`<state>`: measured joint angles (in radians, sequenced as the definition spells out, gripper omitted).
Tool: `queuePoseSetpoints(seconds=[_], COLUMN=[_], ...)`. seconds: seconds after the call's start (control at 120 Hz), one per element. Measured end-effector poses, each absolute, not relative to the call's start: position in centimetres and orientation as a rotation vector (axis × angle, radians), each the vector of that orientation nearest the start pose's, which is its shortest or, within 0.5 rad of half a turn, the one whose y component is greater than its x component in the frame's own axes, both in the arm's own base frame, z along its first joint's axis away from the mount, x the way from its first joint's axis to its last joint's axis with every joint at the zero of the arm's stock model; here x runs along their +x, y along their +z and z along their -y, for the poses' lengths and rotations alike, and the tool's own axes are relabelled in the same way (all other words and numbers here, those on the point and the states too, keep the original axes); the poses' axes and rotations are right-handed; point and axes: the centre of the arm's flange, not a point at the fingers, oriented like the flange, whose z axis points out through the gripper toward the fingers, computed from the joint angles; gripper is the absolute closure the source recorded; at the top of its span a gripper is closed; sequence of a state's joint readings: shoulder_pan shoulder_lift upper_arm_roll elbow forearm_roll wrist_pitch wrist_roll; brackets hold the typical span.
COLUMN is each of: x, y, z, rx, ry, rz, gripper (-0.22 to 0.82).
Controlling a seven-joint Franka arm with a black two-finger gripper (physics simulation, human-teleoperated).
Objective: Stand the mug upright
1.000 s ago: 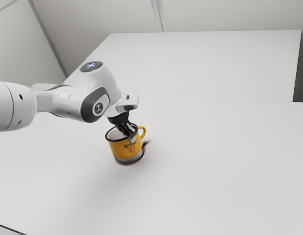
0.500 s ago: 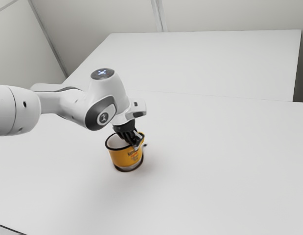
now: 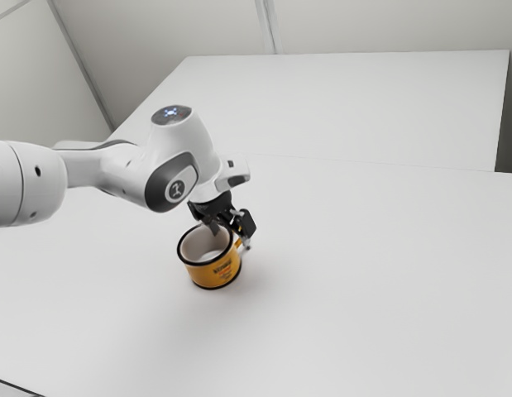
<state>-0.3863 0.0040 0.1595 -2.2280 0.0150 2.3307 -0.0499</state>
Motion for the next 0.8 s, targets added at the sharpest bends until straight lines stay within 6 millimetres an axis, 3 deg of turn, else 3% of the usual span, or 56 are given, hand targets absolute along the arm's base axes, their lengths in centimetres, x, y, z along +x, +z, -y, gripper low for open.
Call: queuePoseSetpoints(seconds=[0.1, 0.333, 0.442, 0.8], x=[53.1, 55.9, 56.2, 57.4], y=[39.8, 46.5, 48.3, 57.0], z=[12.1, 11.3, 9.5, 1.9], rx=[-3.119, -3.083, -3.069, -3.031], ry=[-0.177, -0.203, -0.166, -0.142], rz=[-0.301, -0.332, -0.314, -0.198], gripper=[0.04, 0.01, 0.01, 0.0])
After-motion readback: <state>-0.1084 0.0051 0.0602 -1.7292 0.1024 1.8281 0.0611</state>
